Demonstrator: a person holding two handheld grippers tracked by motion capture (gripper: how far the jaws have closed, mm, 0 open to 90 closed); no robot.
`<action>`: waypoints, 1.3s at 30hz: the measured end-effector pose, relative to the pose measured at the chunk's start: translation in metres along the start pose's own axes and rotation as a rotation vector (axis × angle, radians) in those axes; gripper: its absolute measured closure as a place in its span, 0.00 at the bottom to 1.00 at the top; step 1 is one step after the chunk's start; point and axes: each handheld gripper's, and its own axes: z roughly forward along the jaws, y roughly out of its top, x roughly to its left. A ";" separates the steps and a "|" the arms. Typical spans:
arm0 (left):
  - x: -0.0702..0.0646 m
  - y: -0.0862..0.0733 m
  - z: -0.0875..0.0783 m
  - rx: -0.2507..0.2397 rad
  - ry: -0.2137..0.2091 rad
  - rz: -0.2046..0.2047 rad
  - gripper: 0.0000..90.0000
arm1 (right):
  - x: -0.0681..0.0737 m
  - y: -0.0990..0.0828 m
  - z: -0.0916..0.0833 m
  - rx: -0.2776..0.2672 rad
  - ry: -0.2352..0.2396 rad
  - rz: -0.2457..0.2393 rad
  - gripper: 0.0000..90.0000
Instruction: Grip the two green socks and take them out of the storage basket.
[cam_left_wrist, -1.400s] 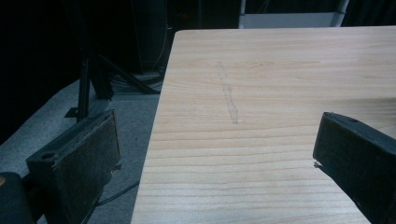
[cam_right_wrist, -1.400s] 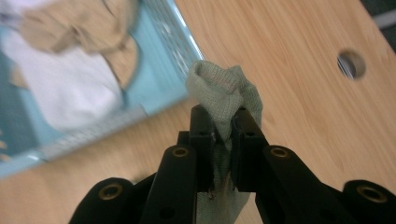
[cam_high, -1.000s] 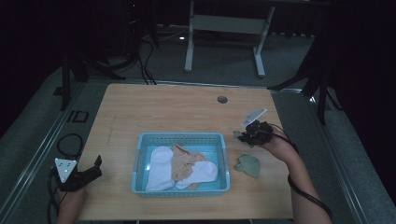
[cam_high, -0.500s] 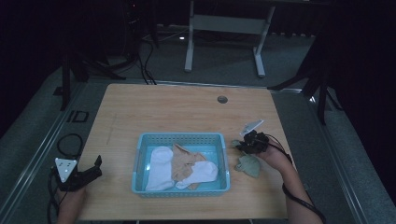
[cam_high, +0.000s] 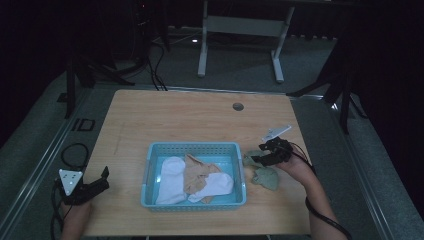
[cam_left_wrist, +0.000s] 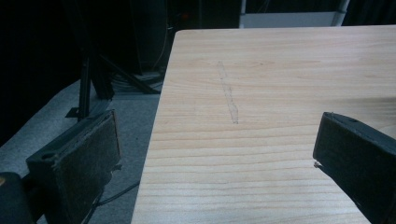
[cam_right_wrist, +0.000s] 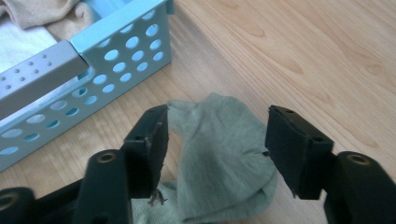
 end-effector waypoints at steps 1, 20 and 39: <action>0.000 0.000 0.000 0.000 0.000 0.000 0.00 | 0.000 -0.001 -0.001 -0.010 -0.005 0.005 0.37; 0.000 0.000 0.000 0.000 0.003 0.002 0.00 | -0.017 -0.053 -0.019 -0.167 -0.013 0.139 0.15; 0.000 0.000 0.000 0.001 0.002 0.002 0.00 | -0.032 -0.108 -0.038 -0.282 -0.283 0.338 0.14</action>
